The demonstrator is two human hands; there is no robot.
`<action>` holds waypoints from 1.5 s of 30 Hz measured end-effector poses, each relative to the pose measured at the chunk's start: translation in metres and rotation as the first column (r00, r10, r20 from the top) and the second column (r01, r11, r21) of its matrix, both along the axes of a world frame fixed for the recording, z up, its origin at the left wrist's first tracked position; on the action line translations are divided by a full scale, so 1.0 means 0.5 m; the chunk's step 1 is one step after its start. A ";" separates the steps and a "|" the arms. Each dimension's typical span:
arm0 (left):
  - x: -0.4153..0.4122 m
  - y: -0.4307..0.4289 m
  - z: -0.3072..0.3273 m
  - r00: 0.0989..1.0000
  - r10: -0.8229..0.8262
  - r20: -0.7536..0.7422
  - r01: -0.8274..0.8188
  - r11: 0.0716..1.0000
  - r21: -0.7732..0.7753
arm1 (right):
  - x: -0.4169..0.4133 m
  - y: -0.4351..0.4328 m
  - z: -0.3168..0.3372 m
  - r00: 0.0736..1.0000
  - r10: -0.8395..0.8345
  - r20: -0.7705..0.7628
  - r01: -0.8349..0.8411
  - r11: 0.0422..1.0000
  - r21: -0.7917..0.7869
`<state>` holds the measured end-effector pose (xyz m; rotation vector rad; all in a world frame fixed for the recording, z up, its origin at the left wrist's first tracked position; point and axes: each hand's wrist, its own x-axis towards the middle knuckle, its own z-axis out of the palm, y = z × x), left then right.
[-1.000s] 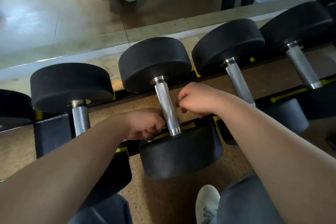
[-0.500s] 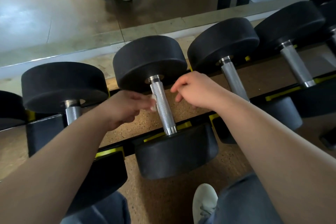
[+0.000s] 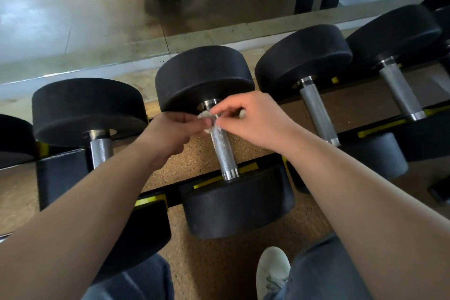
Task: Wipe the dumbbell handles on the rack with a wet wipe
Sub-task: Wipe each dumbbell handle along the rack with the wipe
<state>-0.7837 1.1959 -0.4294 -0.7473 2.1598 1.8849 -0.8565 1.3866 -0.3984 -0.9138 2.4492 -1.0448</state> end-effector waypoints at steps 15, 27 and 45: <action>-0.015 0.014 -0.006 0.991 -0.030 0.127 0.029 0.999 0.014 | -0.022 -0.018 -0.031 0.932 -0.176 0.317 0.117 0.973 0.198; -0.032 -0.001 -0.023 0.995 -0.034 0.091 0.036 0.999 -0.024 | -0.036 -0.037 -0.052 0.529 -0.131 0.839 0.367 0.926 -0.087; -0.030 0.002 -0.015 0.992 -0.050 0.113 0.049 0.999 0.005 | -0.014 0.022 0.010 0.840 -0.058 0.540 -0.070 0.974 0.214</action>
